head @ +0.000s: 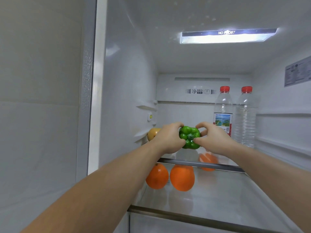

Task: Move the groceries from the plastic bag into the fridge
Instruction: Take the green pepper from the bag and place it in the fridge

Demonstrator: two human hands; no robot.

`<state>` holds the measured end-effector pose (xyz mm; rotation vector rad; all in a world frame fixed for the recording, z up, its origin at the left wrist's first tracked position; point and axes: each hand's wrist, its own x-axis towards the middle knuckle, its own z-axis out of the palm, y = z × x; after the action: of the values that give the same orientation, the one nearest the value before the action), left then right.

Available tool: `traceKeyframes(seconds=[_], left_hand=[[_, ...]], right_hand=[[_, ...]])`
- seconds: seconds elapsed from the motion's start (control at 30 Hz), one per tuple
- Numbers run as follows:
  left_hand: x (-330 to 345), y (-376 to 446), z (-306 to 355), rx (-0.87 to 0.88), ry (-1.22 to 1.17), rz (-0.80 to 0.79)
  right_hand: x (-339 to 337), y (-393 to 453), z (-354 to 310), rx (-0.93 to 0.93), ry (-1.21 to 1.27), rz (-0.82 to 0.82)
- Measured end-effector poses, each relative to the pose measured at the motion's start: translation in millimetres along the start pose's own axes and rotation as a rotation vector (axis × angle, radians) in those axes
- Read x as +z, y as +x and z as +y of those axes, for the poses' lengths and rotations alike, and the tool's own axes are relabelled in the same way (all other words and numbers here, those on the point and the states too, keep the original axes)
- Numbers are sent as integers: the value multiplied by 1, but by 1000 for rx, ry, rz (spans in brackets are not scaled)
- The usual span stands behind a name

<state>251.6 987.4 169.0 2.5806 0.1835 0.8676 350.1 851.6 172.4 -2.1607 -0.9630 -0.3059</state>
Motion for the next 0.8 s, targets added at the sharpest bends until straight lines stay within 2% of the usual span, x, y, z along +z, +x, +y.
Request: traceKeyframes(seconds=[0.33,0.5,0.67,0.8], left_hand=[[-8,-17,8,22,160,130],[-19,-33,13,57,233,100],[-27,-51,16,161,246,50],[-28,-70,9,261,181,30]], right_hand=[[-12,-11,4,-56,-61,72],[-15,-38,5,-49,-87,103],[-35,-80,-10,-35,-314,118],[-45,-121,-29,47,-403,160]])
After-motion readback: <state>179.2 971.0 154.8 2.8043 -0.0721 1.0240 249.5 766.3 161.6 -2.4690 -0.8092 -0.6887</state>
